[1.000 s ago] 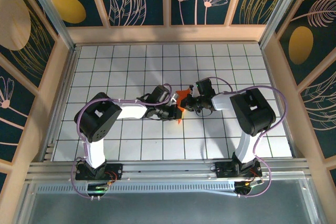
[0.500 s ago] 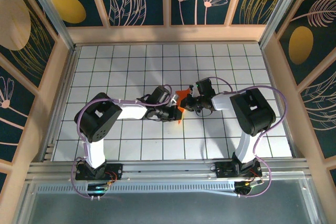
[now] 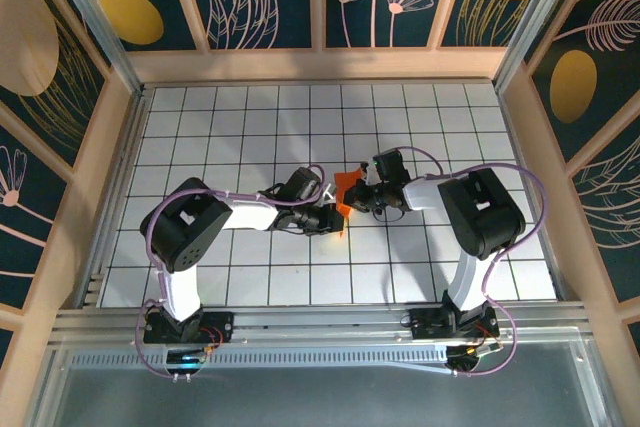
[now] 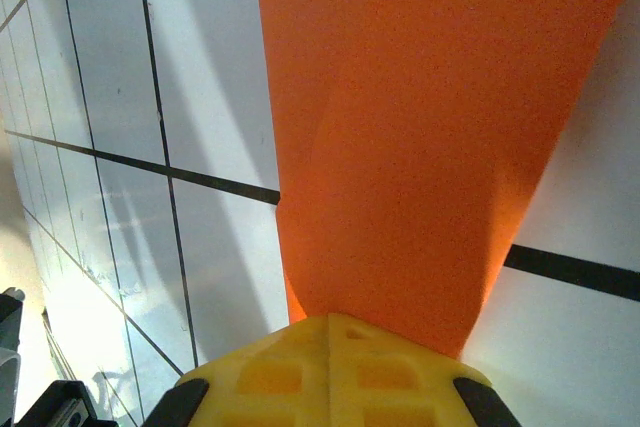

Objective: Fold a paper plane with a square sheet of paper (fold left side to right side)

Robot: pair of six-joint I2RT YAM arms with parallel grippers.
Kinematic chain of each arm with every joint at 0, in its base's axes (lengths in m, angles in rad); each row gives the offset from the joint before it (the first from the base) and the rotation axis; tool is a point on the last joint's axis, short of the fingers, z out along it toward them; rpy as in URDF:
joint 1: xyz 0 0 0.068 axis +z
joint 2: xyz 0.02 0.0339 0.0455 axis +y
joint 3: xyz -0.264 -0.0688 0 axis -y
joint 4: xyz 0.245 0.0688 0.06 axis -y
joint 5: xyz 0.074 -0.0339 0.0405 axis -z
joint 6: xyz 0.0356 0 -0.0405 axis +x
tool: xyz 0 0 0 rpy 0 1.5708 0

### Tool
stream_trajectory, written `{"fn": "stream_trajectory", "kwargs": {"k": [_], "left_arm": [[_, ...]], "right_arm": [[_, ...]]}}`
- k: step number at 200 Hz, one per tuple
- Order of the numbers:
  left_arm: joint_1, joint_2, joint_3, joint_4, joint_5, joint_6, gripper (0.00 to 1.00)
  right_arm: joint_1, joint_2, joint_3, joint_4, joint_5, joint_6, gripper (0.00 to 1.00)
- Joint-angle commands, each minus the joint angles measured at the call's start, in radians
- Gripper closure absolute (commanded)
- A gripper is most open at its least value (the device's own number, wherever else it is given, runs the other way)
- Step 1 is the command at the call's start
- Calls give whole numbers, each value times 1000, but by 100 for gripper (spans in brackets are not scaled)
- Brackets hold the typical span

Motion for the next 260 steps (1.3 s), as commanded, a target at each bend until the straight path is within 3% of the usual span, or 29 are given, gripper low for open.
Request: {"fn": "stream_trajectory", "kwargs": {"k": [1,260], "left_arm": [[-8,-36,-14,34,16,-18,94],[-23,49,10,34,16,-10,94]], "right_arm": [[4,67,-22,-94,112,-24,100],[5,80,-22,-94,111,-27,100]]}}
